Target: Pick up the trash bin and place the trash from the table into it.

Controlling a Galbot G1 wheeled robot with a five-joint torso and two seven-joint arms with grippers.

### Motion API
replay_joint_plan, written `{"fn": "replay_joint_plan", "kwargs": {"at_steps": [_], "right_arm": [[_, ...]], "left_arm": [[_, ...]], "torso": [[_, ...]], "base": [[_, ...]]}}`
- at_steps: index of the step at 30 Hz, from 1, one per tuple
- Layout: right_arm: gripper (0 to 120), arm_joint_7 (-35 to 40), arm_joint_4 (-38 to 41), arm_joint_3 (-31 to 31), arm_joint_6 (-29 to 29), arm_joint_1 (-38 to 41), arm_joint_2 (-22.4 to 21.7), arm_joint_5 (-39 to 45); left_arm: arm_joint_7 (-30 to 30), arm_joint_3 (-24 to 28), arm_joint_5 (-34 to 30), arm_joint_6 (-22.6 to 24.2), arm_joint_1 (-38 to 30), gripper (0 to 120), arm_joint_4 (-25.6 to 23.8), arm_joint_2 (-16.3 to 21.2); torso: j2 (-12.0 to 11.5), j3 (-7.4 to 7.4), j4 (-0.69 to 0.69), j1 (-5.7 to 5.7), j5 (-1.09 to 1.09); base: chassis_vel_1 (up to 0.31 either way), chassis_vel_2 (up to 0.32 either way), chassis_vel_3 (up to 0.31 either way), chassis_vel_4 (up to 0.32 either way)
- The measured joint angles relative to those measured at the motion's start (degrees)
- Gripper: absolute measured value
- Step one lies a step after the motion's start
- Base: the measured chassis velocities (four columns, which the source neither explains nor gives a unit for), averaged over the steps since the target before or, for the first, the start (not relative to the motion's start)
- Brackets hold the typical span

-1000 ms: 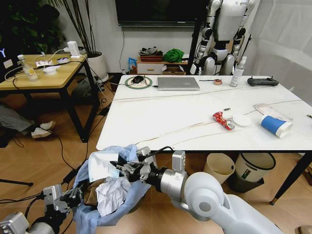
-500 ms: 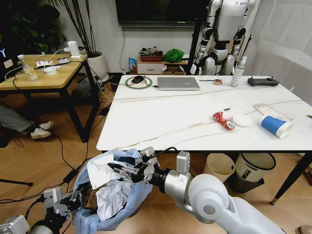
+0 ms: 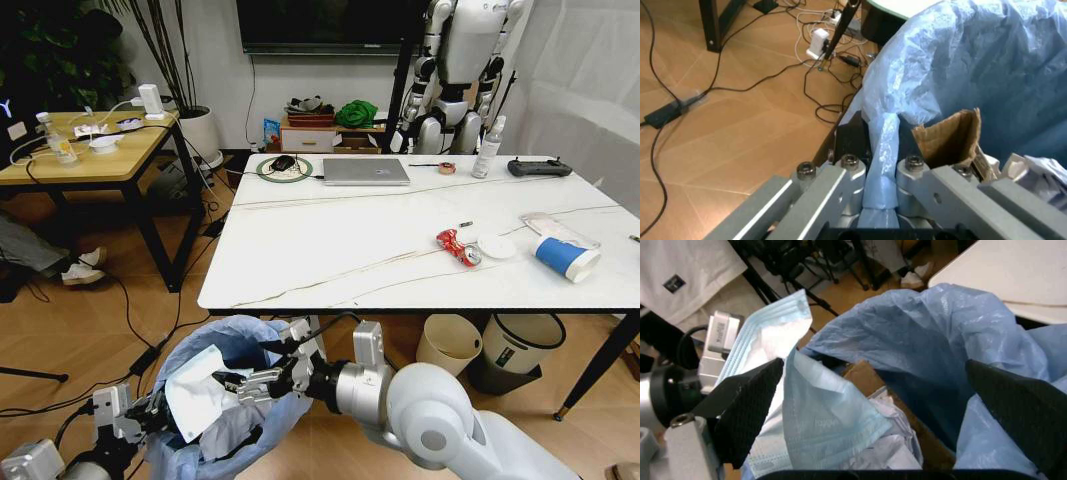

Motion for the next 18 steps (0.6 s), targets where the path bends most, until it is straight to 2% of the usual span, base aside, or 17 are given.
{"fn": "replay_joint_plan", "kwargs": {"at_steps": [10, 18], "right_arm": [[100, -3.51, 1.62, -0.48, 0.49, 0.95, -1.6, -7.59], [100, -5.94, 2.4, -1.79, 3.29, 1.39, -2.21, -13.65]], "left_arm": [[-0.02, 0.0, -0.54, 0.07, -0.48, 1, 0.48, 0.5], [-0.01, 0.03, -0.55, 0.12, -0.66, 1, 0.59, 0.3]], "torso": [[0.0, 0.0, -0.01, 0.0, 0.0], [0.0, 0.0, -0.01, 0.0, 0.0]], "base": [[0.0, 0.0, 0.0, 0.0], [0.0, 0.0, 0.0, 0.0]]}}
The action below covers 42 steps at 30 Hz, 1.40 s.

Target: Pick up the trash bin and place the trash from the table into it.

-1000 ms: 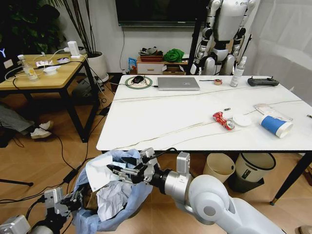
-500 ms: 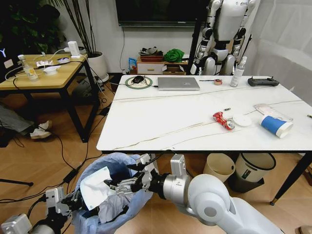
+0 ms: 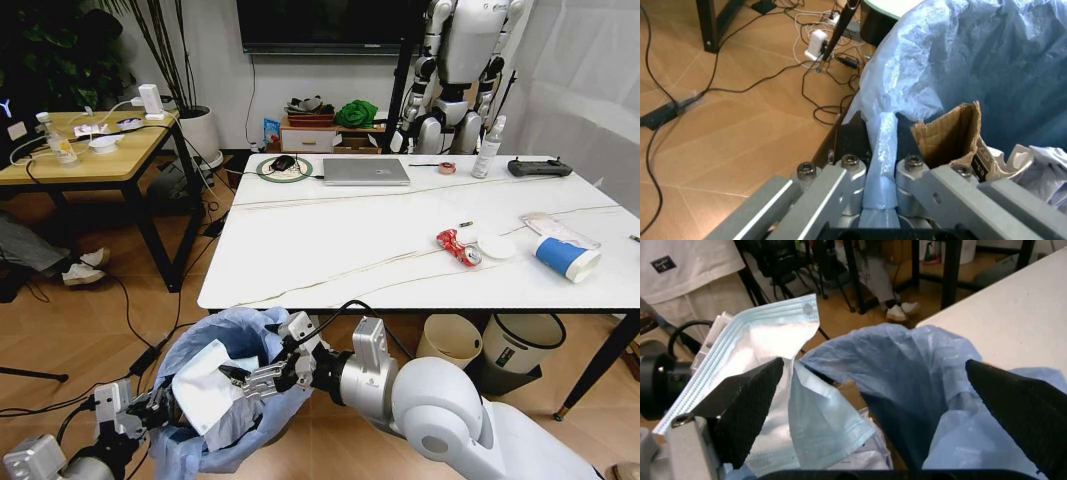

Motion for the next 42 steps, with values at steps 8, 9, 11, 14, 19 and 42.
{"fn": "replay_joint_plan", "kwargs": {"at_steps": [8, 9, 11, 14, 19, 42], "right_arm": [[100, 2.71, -0.6, 0.57, -4.03, 1.75, -0.51, -4.56], [100, 3.02, -0.71, 0.65, -4.13, 1.9, -0.84, -4.84], [100, 3.49, -0.97, 0.88, -4.15, 1.88, -1.97, -5.31], [100, 3.44, -0.99, 1.32, -4.15, 1.26, -3.07, -5.3], [100, 2.66, -0.08, 3.1, -4.28, -1.0, -5.21, -2.83], [100, 10.98, -2.96, 32.92, 9.64, -12.28, -4.32, -3.13]], "left_arm": [[0.0, 0.02, 0.08, 0.0, 0.01, 1, -0.01, -0.22], [0.0, 0.02, 0.09, 0.01, 0.01, 1, -0.01, -0.3], [0.0, 0.01, 0.07, 0.01, 0.01, 1, -0.01, -0.39], [0.0, -0.06, -0.17, 0.03, -0.14, 1, -0.03, -0.4], [-0.16, -0.35, -0.79, 0.13, -0.43, 1, -0.13, -0.35], [2.05, 1.79, 3.86, -0.94, -2.02, 1, 1.58, -0.98]], "torso": [[0.0, 0.0, 0.0, 0.0, 0.0], [0.0, 0.0, 0.0, 0.0, 0.0], [0.0, 0.0, 0.01, 0.0, 0.01], [0.0, 0.0, 0.0, 0.0, 0.0], [0.0, 0.0, -0.01, 0.0, 0.01], [0.0, 0.0, 0.0, 0.0, 0.01]], "base": [[0.0, 0.0, 0.0, 0.0], [0.0, 0.0, 0.0, 0.0], [0.0, 0.0, 0.0, 0.0], [0.0, 0.0, 0.0, 0.0], [0.0, 0.0, 0.0, 0.0], [0.0, 0.0, 0.0, 0.0]]}}
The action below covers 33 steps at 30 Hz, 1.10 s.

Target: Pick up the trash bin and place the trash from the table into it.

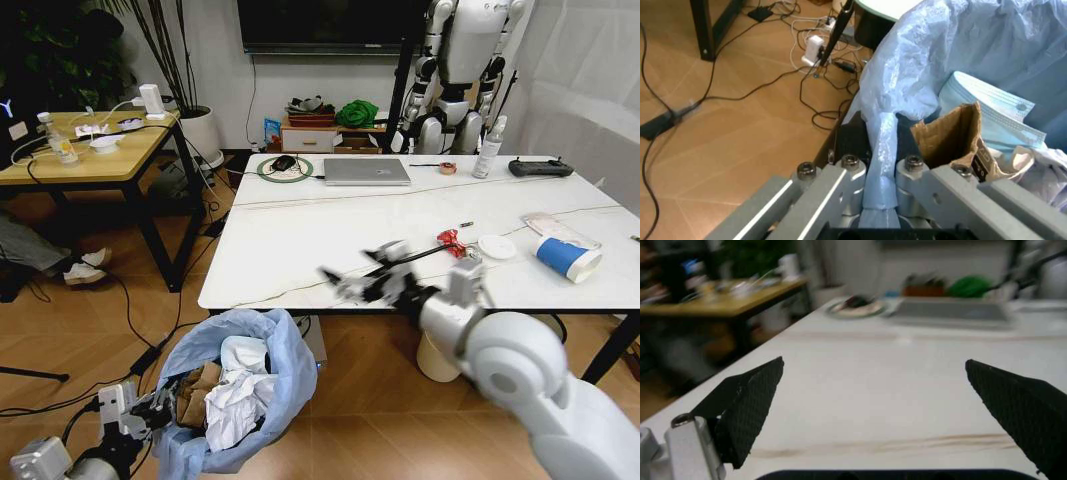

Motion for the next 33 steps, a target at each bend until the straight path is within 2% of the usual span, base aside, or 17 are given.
{"fn": "replay_joint_plan", "kwargs": {"at_steps": [1, 6, 7, 13, 14, 18, 19, 22, 26, 33], "right_arm": [[100, -0.43, -1.67, 3.05, 4.56, -2.86, 0.38, -3.78], [100, -5.88, -4.51, 13.76, 9.05, -13.01, 2.65, -7.39], [100, -5.88, -4.51, 13.76, 9.05, -13.01, 2.65, -7.39], [100, -11.98, -4.34, 24.5, 19.44, -25.49, 6.14, -13.06], [100, -11.98, -4.34, 24.5, 19.44, -25.49, 6.14, -13.06], [100, -16.17, -3.54, 31.46, 27.06, -35.04, 12.21, -16.59], [100, -16.17, -3.54, 31.46, 27.06, -35.04, 12.21, -16.59], [100, -20.62, -4.5, 33.46, 33.12, -40.08, 16.16, -17.3], [100, -23.13, -5.91, 33.69, 36.85, -41.93, 19.15, -18.96], [100, -25.78, -7.34, 32.32, 38.1, -41.96, 22.32, -18.95]], "left_arm": [[0.37, 0.31, 0.48, -0.2, -0.51, 1, 0.47, 0.39], [1.08, 1.14, 0.7, -0.69, -2.4, 1, 2.46, 1.47], [1.08, 1.14, 0.7, -0.69, -2.4, 1, 2.46, 1.47], [1.75, 2.3, 0.84, -1.03, -4.85, 1, 4.71, 2.42], [1.75, 2.3, 0.84, -1.03, -4.85, 1, 4.71, 2.42], [1.78, 4.22, 1.41, -1.06, -5.8, 1, 5.78, 3.21], [1.78, 4.22, 1.41, -1.06, -5.8, 1, 5.78, 3.21], [1.71, 5.61, 2.09, -1.07, -5.37, 1, 6.17, 3.43], [2.01, 6.7, 3.4, -1.69, -4.09, 1, 7.26, 3.37], [3.01, 7.01, 4.02, -3.1, -2.25, 1, 8.65, 2.79]], "torso": [[0.0, 0.0, 0.01, 0.0, 0.0], [0.0, 0.0, -0.01, 0.0, 0.02], [0.0, 0.0, -0.01, 0.0, 0.02], [0.0, 0.0, 0.0, 0.0, 0.01], [0.0, 0.0, 0.0, 0.0, 0.01], [0.0, -0.01, -0.01, -0.01, -0.01], [0.0, -0.01, -0.01, -0.01, -0.01], [0.0, -0.01, -0.03, -0.01, -0.02], [0.0, -0.01, -0.01, -0.01, -0.01], [0.0, 0.0, 0.0, -0.01, -0.02]], "base": [[0.0, 0.0, 0.0, 0.0], [0.0, 0.0, 0.0, 0.0], [0.0, 0.0, 0.0, 0.0], [0.0, 0.0, 0.0, 0.0], [0.0, 0.0, 0.0, 0.0], [0.0, 0.0, 0.0, 0.0], [0.0, 0.0, 0.0, 0.0], [0.0, 0.0, 0.0, 0.0], [0.0, 0.0, 0.0, 0.0], [0.0, 0.0, 0.0, 0.0]]}}
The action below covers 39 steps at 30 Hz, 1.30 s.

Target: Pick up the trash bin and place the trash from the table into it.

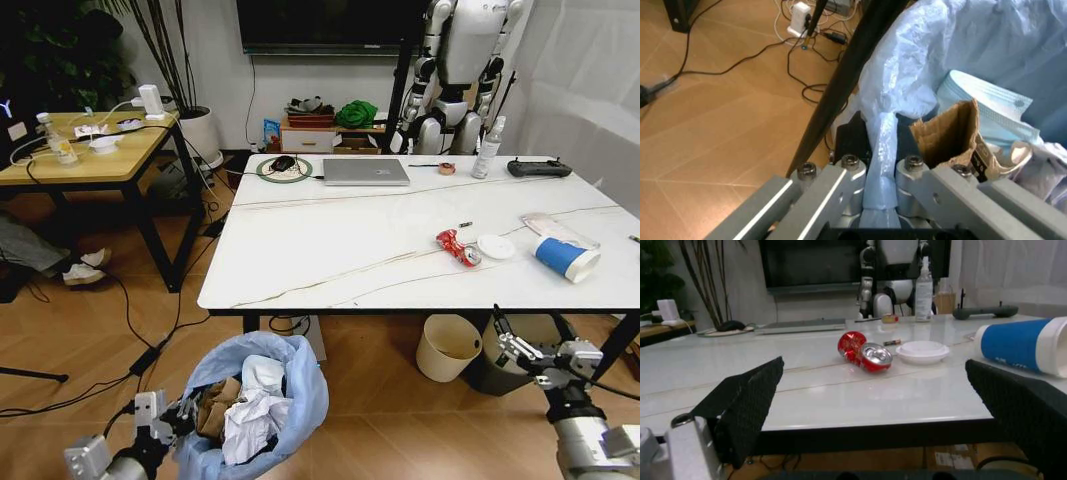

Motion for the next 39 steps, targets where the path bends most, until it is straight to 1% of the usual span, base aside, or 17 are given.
{"fn": "replay_joint_plan", "kwargs": {"at_steps": [6, 14, 19, 26, 27, 28, 32, 35, 38, 39], "right_arm": [[100, -1.61, -1.13, -0.94, 0.09, 1.07, 0.79, 2.37], [100, -2.93, -2.14, -1.3, 0.06, 2.13, 1.28, 3.21], [100, -3.24, -2.38, -1.5, -0.02, 2.62, 1.22, 3.46], [100, -3.66, -2.87, -1.58, 0.05, 3.14, 0.75, 3.83], [100, -3.7, -2.98, -1.6, 0.11, 3.21, 0.65, 3.91], [100, -3.73, -3.07, -1.61, 0.15, 3.27, 0.54, 3.99], [100, -3.77, -3.19, -1.63, 0.35, 3.37, 0.24, 4.23], [100, -3.79, -3.33, -1.65, 0.61, 3.51, 0.11, 4.32], [100, -3.86, -3.51, -1.93, 1.01, 3.7, 0.11, 4.32], [100, -3.86, -3.64, -2.05, 1.13, 3.78, 0.12, 4.3]], "left_arm": [[0.07, 0.32, -0.06, -0.06, 0.17, 1, 0.03, 0.01], [0.06, 0.84, 0.06, -0.06, -0.21, 1, 0.18, -0.27], [0.01, 0.99, 0.12, -0.06, -0.43, 1, 0.18, -0.48], [-0.03, 1.46, 0.63, -0.01, -0.57, 1, -0.02, -1.21], [-0.03, 1.65, 0.82, 0.0, -0.6, 1, -0.02, -1.3], [-0.02, 1.8, 1.01, 0.0, -0.61, 1, -0.02, -1.44], [-0.02, 2.01, 1.19, 0.03, -0.68, 1, -0.16, -1.67], [-0.03, 2.06, 1.33, 0.05, -0.69, 1, -0.28, -1.84], [-0.03, 2.13, 1.39, 0.05, -0.68, 1, -0.29, -2.04], [-0.03, 2.19, 1.4, 0.05, -0.67, 1, -0.29, -2.09]], "torso": [[0.0, 0.0, 0.0, 0.01, 0.0], [0.0, 0.0, 0.0, 0.01, 0.0], [0.0, 0.0, 0.0, 0.01, 0.0], [-0.01, 0.0, 0.0, 0.01, 0.0], [-0.02, 0.02, -0.02, 0.03, 0.01], [-0.01, 0.01, -0.01, 0.02, 0.03], [-0.01, 0.01, -0.01, 0.02, 0.0], [-0.01, 0.0, -0.01, 0.02, 0.03], [-0.01, -0.01, -0.01, 0.0, -0.03], [-0.01, 0.01, -0.01, 0.01, 0.01]], "base": [[0.0, 0.0, 0.0, 0.0], [0.0, 0.0, 0.0, 0.0], [-0.088, -0.056, 0.083, 0.062], [-0.183, -0.172, 0.176, 0.167], [-0.202, -0.222, 0.204, 0.244], [-0.261, -0.239, 0.204, 0.239], [-0.241, -0.238, 0.238, 0.243], [-0.235, -0.24, 0.21, 0.236], [-0.228, -0.236, 0.235, 0.231], [-0.229, -0.201, 0.235, 0.222]]}}
